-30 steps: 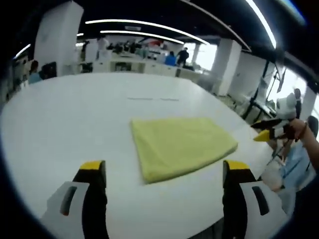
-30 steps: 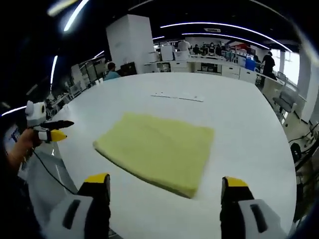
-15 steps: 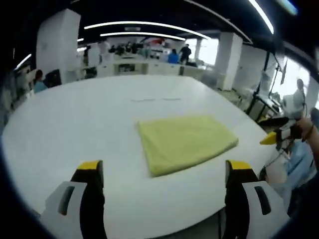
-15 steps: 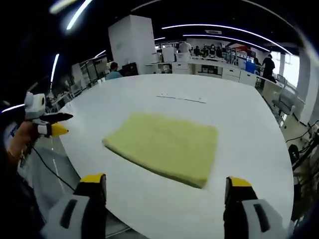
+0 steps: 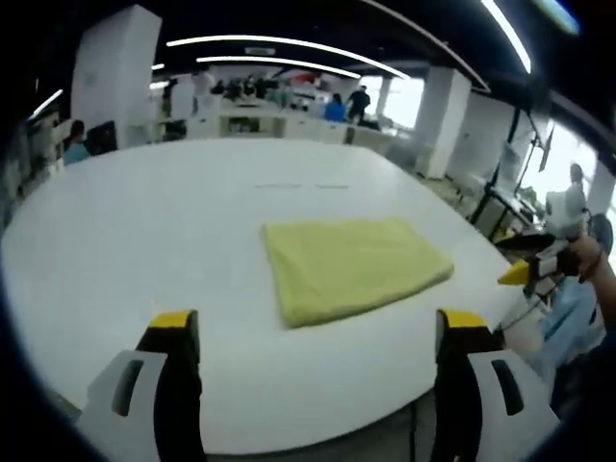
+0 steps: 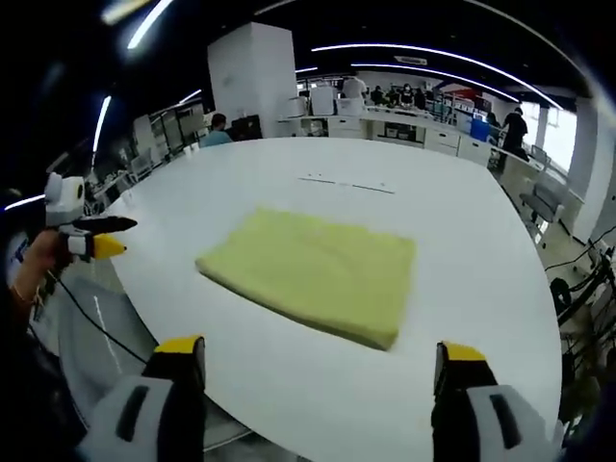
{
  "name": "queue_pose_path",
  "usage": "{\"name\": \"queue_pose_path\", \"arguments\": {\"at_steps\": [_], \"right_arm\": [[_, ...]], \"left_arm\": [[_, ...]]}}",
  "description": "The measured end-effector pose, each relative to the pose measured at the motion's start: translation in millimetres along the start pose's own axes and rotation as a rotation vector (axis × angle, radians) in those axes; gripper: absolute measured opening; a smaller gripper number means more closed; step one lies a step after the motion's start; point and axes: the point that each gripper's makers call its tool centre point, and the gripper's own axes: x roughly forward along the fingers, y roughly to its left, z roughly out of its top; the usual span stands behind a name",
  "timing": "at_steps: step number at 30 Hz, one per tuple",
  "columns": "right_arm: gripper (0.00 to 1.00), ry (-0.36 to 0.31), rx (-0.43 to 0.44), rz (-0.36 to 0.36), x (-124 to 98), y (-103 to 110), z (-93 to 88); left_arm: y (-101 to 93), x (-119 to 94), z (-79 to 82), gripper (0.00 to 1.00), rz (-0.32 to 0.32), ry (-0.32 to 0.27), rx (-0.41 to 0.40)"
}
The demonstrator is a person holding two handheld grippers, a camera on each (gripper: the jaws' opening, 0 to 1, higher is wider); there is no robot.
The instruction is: Fold the garment on the visible template until the final outline fits inside the template.
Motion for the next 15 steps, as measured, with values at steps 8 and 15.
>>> {"name": "queue_pose_path", "arguments": {"at_steps": [8, 15], "right_arm": [[0.99, 0.006, 0.012, 0.006, 0.3, 1.6, -2.5], [0.99, 0.002, 0.03, 0.03, 0.0, 6.0, -1.1]], "left_arm": [[-0.3, 0.0, -5.4, 0.97, 0.0, 0.02, -0.002], [1.0, -2.9, -3.2, 0.95, -0.004, 0.009, -0.022]]}}
